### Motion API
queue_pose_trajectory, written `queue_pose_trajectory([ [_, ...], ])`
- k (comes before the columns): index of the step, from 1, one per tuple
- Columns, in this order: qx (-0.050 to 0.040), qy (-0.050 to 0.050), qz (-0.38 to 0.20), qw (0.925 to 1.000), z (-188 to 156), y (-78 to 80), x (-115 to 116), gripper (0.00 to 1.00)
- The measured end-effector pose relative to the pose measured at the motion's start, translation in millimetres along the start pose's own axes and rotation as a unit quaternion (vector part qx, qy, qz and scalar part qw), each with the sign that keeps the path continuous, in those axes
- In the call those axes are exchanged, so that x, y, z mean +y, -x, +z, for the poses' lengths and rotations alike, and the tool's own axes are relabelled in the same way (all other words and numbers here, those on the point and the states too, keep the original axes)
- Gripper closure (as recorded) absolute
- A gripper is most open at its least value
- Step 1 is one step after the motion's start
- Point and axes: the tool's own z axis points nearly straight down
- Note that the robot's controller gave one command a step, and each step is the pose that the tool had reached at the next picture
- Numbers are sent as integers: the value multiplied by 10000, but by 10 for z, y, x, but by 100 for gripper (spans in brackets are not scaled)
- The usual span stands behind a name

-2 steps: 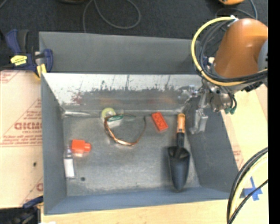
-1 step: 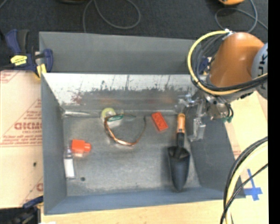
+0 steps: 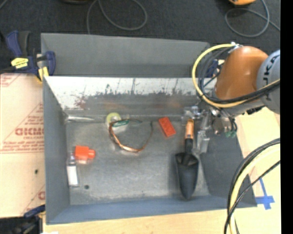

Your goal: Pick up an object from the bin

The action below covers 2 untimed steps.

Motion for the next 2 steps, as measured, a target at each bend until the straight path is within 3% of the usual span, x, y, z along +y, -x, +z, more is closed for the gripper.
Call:
queue_pose_trajectory([
  [1, -5, -11, -912, 9958, 313, -358, 37, 0],
  [2, -155, -24, -423, 9990, 641, -616, 52, 100],
])
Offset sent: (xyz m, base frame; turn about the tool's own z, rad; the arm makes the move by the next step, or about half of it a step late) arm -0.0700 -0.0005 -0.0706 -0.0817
